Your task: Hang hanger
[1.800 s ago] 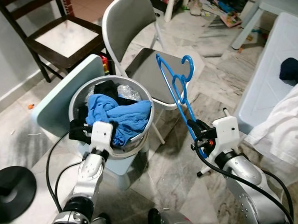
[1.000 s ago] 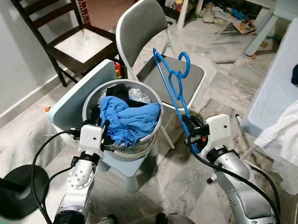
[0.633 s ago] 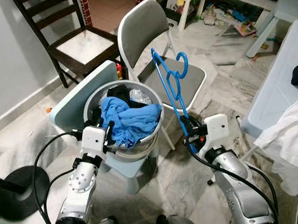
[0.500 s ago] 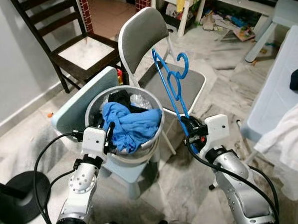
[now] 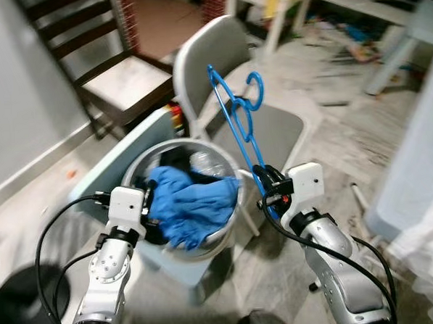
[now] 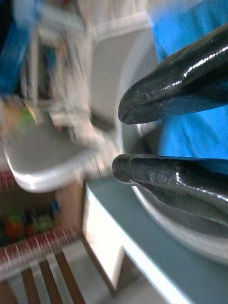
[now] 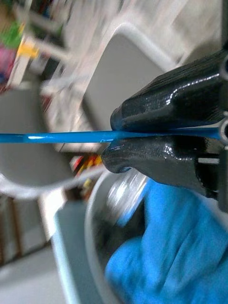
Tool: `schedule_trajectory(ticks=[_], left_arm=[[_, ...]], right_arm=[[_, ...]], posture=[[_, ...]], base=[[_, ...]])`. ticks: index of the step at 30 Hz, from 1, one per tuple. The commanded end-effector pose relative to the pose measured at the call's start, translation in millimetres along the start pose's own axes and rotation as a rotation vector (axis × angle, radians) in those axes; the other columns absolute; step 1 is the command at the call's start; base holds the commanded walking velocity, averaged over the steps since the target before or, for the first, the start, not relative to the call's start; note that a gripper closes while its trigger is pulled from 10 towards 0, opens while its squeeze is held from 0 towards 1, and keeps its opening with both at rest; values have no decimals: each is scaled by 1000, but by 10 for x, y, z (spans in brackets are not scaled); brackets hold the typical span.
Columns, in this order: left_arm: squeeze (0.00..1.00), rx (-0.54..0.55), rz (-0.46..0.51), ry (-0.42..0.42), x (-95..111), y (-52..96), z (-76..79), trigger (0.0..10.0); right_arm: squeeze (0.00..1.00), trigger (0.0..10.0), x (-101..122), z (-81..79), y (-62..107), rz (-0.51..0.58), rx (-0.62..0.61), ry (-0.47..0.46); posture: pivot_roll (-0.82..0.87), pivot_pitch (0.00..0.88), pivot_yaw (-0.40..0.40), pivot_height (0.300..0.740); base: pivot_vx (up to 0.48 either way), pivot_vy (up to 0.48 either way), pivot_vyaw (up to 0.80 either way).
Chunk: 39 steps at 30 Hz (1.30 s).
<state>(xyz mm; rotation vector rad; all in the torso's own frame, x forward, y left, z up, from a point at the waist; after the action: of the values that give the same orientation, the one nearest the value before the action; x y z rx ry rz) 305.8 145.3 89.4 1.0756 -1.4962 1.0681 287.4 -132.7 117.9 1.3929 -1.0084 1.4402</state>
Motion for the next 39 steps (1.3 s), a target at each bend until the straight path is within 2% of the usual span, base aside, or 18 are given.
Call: schedule_trajectory(ticks=[1, 13, 19, 20, 26, 29, 33, 36, 37, 39], left_arm=[[0, 13, -42, -12, -93, 88, -61, 10000], [0, 24, -99, -6, -187, 116, -32, 10000], [0, 3, -162, 13, -301, 88, -34, 10000], [0, -19, -215, 5, -380, 66, -16, 10000], [0, -51, -326, 28, -550, 2, -9, 10000], [0, -53, -360, 23, -586, -35, -58, 10000], [0, -25, -431, 31, -622, -88, -213, 10000], [0, -1, -423, 18, -594, -120, -253, 10000], [1000, 12, -417, 41, -578, -139, -269, 10000], [1000, 28, -388, 69, -538, -183, -270, 10000]], right_arm=[[0, 10000, 37, -58, -12, 17, 15, -5], [0, 10000, 41, -62, 3, 16, 20, -3], [0, 10000, 41, -32, 63, 3, 22, 5], [0, 10000, 46, -21, 89, -3, 25, 10], [0, 10000, 72, 13, 182, -23, 29, 24], [0, 10000, 85, 43, 254, -38, 22, 32], [0, 10000, 76, 63, 373, -63, 15, 43], [0, 10000, 75, 69, 395, -67, 11, 44], [0, 10000, 76, 72, 402, -68, 8, 45], [0, 10000, 89, 76, 417, -71, 0, 47]], posture=[[-201, 155, -59, 740], [-203, 170, -68, 740], [-220, 197, -94, 740], [-229, 211, -106, 740], [-270, 251, -138, 740], [-310, 275, -159, 740], [-341, 284, -166, 740], [-358, 284, -164, 740], [-360, 283, -163, 740], [-365, 281, -159, 740]], base=[[0, 0, 0], [0, 0, 0], [0, 0, 0], [0, 0, 0], [0, 0, 0], [0, 0, 0], [0, 0, 0], [0, 0, 0], [0, 0, 0], [0, 0, 0]])
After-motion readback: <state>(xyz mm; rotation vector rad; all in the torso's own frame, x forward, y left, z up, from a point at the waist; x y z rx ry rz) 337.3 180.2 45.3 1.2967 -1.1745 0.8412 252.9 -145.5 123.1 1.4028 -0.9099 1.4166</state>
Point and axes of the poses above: a point about 5 cm out from each wrist's last joint towards the gripper, its own y axis pointing back from the gripper into the wrist, its own x axis along the axis of the wrist's last joint, z = x × y, the point moved 1 cm from there along -y, pointing out of the wrist towards the gripper, and after that the axes turned 2 degrees about y, right-handed, at the moved point
